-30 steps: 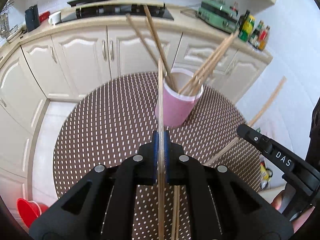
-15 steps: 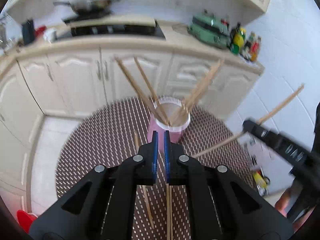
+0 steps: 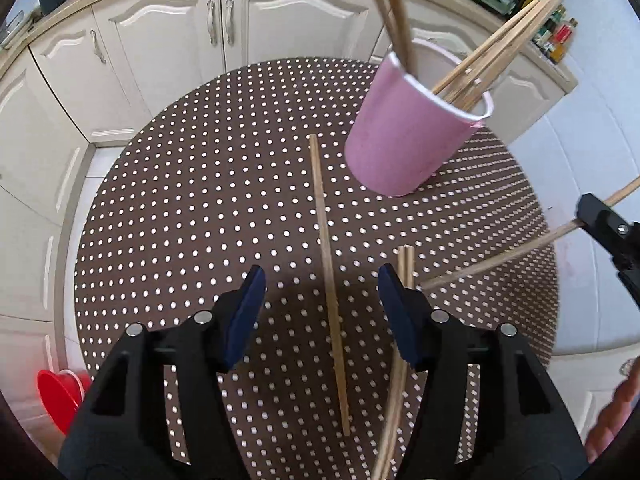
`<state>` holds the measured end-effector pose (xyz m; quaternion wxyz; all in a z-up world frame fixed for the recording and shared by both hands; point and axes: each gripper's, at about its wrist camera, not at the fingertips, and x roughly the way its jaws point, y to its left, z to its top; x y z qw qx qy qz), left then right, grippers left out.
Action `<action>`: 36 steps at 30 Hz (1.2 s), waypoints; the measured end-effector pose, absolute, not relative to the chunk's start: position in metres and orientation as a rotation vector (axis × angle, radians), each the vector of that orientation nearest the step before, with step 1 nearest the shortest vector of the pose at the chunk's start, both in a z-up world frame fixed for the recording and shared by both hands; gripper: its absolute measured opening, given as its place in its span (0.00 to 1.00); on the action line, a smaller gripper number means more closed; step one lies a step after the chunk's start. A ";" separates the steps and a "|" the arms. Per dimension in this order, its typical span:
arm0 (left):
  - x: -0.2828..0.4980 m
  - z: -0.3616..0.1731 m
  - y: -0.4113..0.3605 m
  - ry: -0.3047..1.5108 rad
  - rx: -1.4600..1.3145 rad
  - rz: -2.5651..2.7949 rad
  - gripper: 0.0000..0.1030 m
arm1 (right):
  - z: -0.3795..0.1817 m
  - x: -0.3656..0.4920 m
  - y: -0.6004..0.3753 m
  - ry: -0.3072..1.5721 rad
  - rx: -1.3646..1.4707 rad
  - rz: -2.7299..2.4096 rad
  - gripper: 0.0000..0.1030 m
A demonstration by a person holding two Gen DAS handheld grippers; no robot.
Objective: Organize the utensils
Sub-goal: 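Lift both held chopsticks and carry them toward the pink cup, then lower both held chopsticks into the pink cup from above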
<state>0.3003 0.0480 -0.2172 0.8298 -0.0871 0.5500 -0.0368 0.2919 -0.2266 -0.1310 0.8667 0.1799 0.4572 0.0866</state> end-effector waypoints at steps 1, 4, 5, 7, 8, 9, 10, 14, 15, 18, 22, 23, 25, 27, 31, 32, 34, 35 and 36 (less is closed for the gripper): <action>0.306 -0.225 0.045 1.189 -0.167 -0.067 0.57 | -0.132 0.294 -0.227 0.960 0.375 0.178 0.06; 0.318 -0.242 0.039 1.229 -0.135 -0.043 0.56 | -0.133 0.299 -0.228 0.965 0.361 0.167 0.06; 0.321 -0.246 0.037 1.234 -0.124 -0.037 0.55 | -0.134 0.301 -0.228 0.969 0.360 0.166 0.06; 0.328 -0.256 0.033 1.262 -0.102 -0.018 0.46 | -0.136 0.303 -0.229 0.973 0.368 0.162 0.06; 0.330 -0.260 0.032 1.277 -0.100 -0.008 0.43 | -0.136 0.303 -0.231 0.974 0.372 0.160 0.06; 0.332 -0.261 0.031 1.265 -0.091 0.012 0.41 | -0.136 0.305 -0.231 0.977 0.376 0.159 0.06; 0.334 -0.260 0.028 1.253 -0.081 0.018 0.31 | -0.136 0.307 -0.231 0.979 0.379 0.160 0.06; 0.338 -0.259 0.028 1.235 -0.063 0.039 0.07 | -0.137 0.308 -0.231 0.981 0.382 0.159 0.06; 0.338 -0.259 0.029 1.235 -0.074 0.037 0.06 | -0.136 0.309 -0.231 0.981 0.382 0.160 0.06; 0.336 -0.256 0.036 1.228 -0.094 0.036 0.06 | -0.136 0.308 -0.230 0.980 0.383 0.162 0.06; 0.328 -0.244 0.047 1.204 -0.127 0.053 0.06 | -0.133 0.306 -0.231 0.970 0.387 0.163 0.06; 0.325 -0.240 0.050 1.195 -0.135 0.055 0.06 | -0.131 0.305 -0.231 0.965 0.387 0.164 0.06; 0.320 -0.231 0.054 1.171 -0.152 0.062 0.06 | -0.128 0.303 -0.233 0.956 0.391 0.164 0.06; 0.314 -0.223 0.058 1.147 -0.168 0.067 0.06 | -0.125 0.300 -0.235 0.946 0.398 0.163 0.05; 0.299 -0.201 0.064 1.087 -0.207 0.063 0.06 | -0.118 0.295 -0.237 0.925 0.403 0.164 0.05; 0.295 -0.195 0.064 1.070 -0.210 0.063 0.06 | -0.115 0.293 -0.237 0.917 0.404 0.168 0.05; 0.289 -0.186 0.066 1.036 -0.210 0.064 0.06 | -0.111 0.291 -0.237 0.901 0.404 0.174 0.05; 0.284 -0.180 0.067 1.015 -0.213 0.061 0.06 | -0.108 0.289 -0.237 0.893 0.403 0.183 0.05; 0.278 -0.174 0.071 1.000 -0.217 0.056 0.06 | -0.105 0.287 -0.237 0.886 0.401 0.187 0.05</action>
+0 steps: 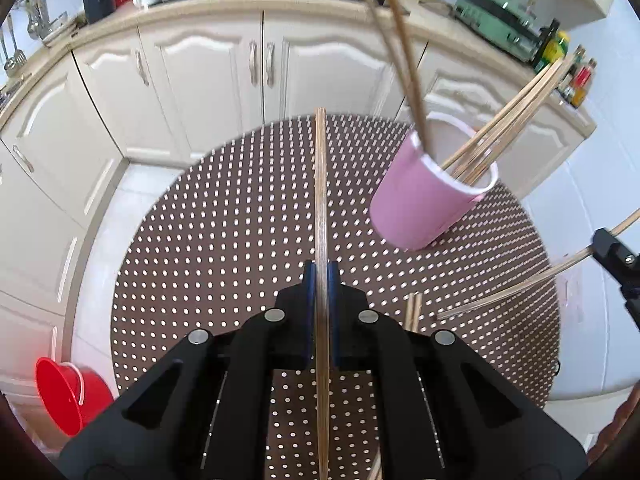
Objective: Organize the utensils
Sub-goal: 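Lower both held chopsticks into the pink cup from above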
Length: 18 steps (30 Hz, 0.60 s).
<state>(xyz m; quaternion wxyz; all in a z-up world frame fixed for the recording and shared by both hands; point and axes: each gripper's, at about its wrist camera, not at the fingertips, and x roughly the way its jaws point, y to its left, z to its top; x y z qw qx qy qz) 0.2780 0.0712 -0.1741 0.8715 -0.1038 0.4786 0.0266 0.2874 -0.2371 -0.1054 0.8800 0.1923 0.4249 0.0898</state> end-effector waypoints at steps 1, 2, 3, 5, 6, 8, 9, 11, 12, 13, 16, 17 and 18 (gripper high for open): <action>0.273 -0.164 0.066 0.988 -0.220 0.055 0.06 | -0.104 0.286 -0.236 0.879 0.399 0.188 0.05; 0.272 -0.160 0.065 0.974 -0.223 0.055 0.06 | -0.101 0.284 -0.236 0.872 0.398 0.192 0.05; 0.270 -0.153 0.063 0.960 -0.226 0.055 0.06 | -0.100 0.283 -0.236 0.867 0.398 0.196 0.05; 0.265 -0.141 0.063 0.928 -0.234 0.050 0.06 | -0.095 0.281 -0.235 0.854 0.398 0.201 0.05; 0.262 -0.133 0.063 0.908 -0.237 0.044 0.06 | -0.093 0.280 -0.235 0.847 0.399 0.204 0.05; 0.260 -0.120 0.062 0.875 -0.237 0.042 0.06 | -0.088 0.279 -0.236 0.834 0.401 0.212 0.05; 0.257 -0.111 0.062 0.852 -0.239 0.039 0.06 | -0.086 0.278 -0.236 0.828 0.402 0.214 0.05; 0.256 -0.103 0.060 0.825 -0.248 0.032 0.06 | -0.080 0.276 -0.236 0.808 0.405 0.222 0.05; 0.255 -0.099 0.061 0.811 -0.253 0.031 0.06 | -0.076 0.276 -0.236 0.799 0.405 0.227 0.05; 0.253 -0.093 0.062 0.794 -0.259 0.029 0.06 | -0.074 0.275 -0.236 0.790 0.405 0.231 0.05; 0.249 -0.077 0.063 0.742 -0.274 0.028 0.06 | -0.062 0.274 -0.237 0.756 0.407 0.240 0.05; 0.247 -0.071 0.063 0.724 -0.278 0.027 0.06 | -0.060 0.273 -0.238 0.747 0.405 0.242 0.05; 0.246 -0.064 0.063 0.701 -0.283 0.025 0.06 | -0.057 0.273 -0.238 0.738 0.403 0.244 0.05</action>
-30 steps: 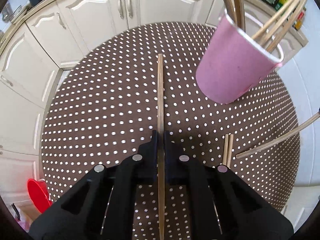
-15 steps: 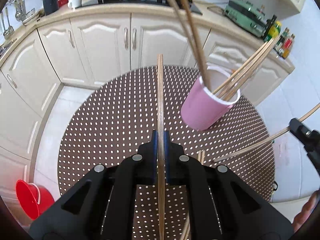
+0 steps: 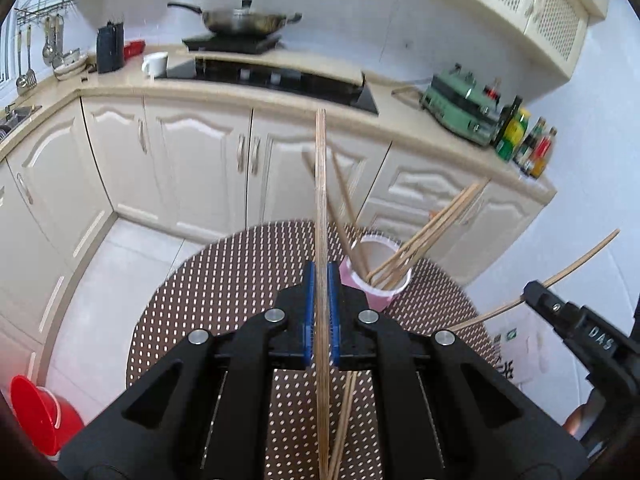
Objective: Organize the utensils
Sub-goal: 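Lower both held chopsticks into the pink cup from above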
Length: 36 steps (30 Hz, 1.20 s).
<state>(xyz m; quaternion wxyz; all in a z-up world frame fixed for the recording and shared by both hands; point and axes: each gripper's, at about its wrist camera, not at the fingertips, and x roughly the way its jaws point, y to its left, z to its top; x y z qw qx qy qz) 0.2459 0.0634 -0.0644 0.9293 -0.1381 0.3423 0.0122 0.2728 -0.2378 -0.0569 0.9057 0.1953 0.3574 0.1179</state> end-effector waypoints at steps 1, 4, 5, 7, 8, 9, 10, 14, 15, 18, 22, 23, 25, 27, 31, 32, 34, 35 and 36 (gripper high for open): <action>0.245 -0.060 0.063 0.689 -0.286 0.022 0.06 | -0.054 0.273 -0.238 0.728 0.402 0.246 0.05; 0.248 -0.047 0.063 0.648 -0.302 0.013 0.06 | -0.048 0.274 -0.239 0.705 0.399 0.253 0.05; 0.250 -0.043 0.063 0.630 -0.314 0.008 0.06 | -0.046 0.276 -0.238 0.696 0.399 0.254 0.05; 0.252 -0.037 0.062 0.601 -0.332 0.004 0.06 | -0.043 0.278 -0.238 0.684 0.400 0.257 0.05; 0.254 -0.034 0.061 0.586 -0.341 0.002 0.06 | -0.041 0.280 -0.238 0.678 0.403 0.259 0.05; 0.256 -0.032 0.060 0.571 -0.350 -0.002 0.06 | -0.040 0.282 -0.237 0.673 0.404 0.261 0.05; 0.260 -0.029 0.060 0.553 -0.361 -0.004 0.06 | -0.039 0.283 -0.237 0.669 0.405 0.263 0.05; 0.278 -0.022 0.057 0.497 -0.398 -0.008 0.06 | -0.035 0.292 -0.234 0.649 0.410 0.268 0.05; 0.284 -0.021 0.056 0.476 -0.407 -0.008 0.06 | -0.035 0.294 -0.234 0.647 0.409 0.267 0.05; 0.299 -0.021 0.054 0.447 -0.419 -0.011 0.06 | -0.036 0.301 -0.230 0.643 0.401 0.261 0.05; 0.323 -0.026 0.048 0.414 -0.410 0.007 0.06 | -0.039 0.312 -0.225 0.655 0.386 0.260 0.05; 0.327 -0.028 0.047 0.411 -0.402 0.013 0.06 | -0.041 0.314 -0.225 0.664 0.388 0.261 0.05; 0.339 -0.034 0.043 0.405 -0.381 0.031 0.06 | -0.044 0.316 -0.226 0.683 0.406 0.268 0.05; 0.349 -0.041 0.040 0.404 -0.363 0.038 0.06 | -0.046 0.317 -0.229 0.696 0.429 0.275 0.05; 0.372 -0.057 0.033 0.425 -0.321 0.064 0.06 | -0.040 0.320 -0.236 0.708 0.482 0.290 0.05; 0.376 -0.060 0.032 0.426 -0.315 0.070 0.07 | -0.036 0.321 -0.240 0.706 0.505 0.303 0.05; 0.384 -0.066 0.031 0.436 -0.311 0.070 0.07 | -0.029 0.323 -0.243 0.703 0.530 0.318 0.05; 0.387 -0.068 0.030 0.443 -0.314 0.071 0.07 | -0.026 0.325 -0.244 0.703 0.545 0.326 0.05; 0.389 -0.070 0.031 0.447 -0.319 0.072 0.07 | -0.025 0.327 -0.246 0.705 0.558 0.335 0.05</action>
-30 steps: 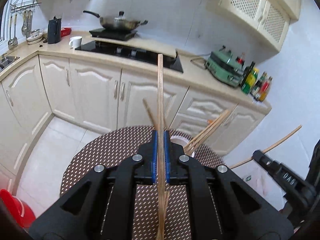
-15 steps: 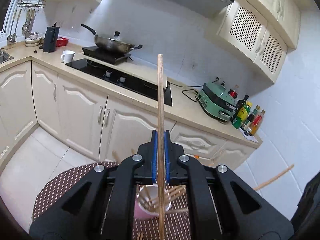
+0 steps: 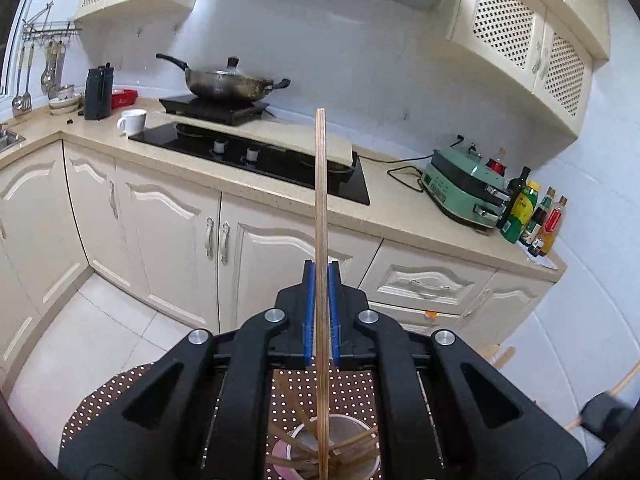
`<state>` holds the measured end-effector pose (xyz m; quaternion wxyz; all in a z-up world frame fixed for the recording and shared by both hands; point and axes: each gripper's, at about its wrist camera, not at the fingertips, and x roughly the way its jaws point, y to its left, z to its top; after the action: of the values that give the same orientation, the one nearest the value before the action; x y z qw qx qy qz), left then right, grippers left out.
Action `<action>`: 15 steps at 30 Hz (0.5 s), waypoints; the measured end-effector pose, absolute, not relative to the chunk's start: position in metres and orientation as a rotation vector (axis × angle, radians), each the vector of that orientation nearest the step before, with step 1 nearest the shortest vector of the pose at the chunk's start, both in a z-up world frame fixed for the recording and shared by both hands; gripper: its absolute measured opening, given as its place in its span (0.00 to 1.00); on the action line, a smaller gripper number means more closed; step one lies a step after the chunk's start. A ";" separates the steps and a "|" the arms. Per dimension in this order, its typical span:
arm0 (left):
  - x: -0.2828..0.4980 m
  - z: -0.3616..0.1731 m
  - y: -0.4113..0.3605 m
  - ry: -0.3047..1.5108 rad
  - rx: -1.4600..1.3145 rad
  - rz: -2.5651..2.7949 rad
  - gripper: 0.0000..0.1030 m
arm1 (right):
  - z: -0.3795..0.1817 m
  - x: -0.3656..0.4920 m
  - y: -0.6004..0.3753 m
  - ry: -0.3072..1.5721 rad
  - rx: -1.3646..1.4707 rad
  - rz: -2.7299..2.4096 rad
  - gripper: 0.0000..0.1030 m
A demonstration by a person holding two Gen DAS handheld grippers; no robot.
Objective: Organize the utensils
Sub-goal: 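Lower both held chopsticks into the pink cup from above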
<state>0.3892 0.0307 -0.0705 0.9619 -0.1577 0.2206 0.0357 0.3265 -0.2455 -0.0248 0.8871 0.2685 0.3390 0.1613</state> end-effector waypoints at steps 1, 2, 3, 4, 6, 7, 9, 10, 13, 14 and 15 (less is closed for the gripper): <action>0.391 -0.072 0.032 0.449 -0.327 0.070 0.07 | -0.024 0.329 -0.245 0.710 0.570 0.343 0.05; 0.392 -0.074 0.032 0.450 -0.330 0.070 0.07 | -0.025 0.331 -0.245 0.718 0.583 0.350 0.05; 0.393 -0.075 0.033 0.452 -0.337 0.066 0.07 | -0.026 0.332 -0.245 0.720 0.592 0.351 0.05; 0.394 -0.076 0.034 0.456 -0.340 0.060 0.07 | -0.027 0.334 -0.244 0.720 0.590 0.352 0.05; 0.396 -0.078 0.034 0.473 -0.347 0.056 0.07 | -0.034 0.339 -0.237 0.733 0.560 0.342 0.05; 0.394 -0.078 0.034 0.474 -0.345 0.057 0.07 | -0.038 0.341 -0.235 0.735 0.550 0.334 0.05; 0.391 -0.079 0.034 0.476 -0.346 0.053 0.07 | -0.047 0.345 -0.228 0.743 0.515 0.313 0.05; 0.390 -0.079 0.033 0.479 -0.340 0.053 0.07 | -0.051 0.347 -0.223 0.741 0.489 0.294 0.05; 0.388 -0.082 0.030 0.492 -0.303 0.054 0.07 | -0.063 0.351 -0.219 0.757 0.477 0.281 0.05; 0.387 -0.083 0.030 0.498 -0.293 0.056 0.07 | -0.067 0.353 -0.218 0.767 0.489 0.283 0.05; 0.385 -0.084 0.030 0.504 -0.286 0.057 0.07 | -0.071 0.353 -0.217 0.773 0.487 0.279 0.05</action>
<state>0.3853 0.0298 -0.0839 0.9579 -0.1408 0.2485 0.0280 0.3535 -0.2173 -0.0706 0.8881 0.2343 0.3720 0.1340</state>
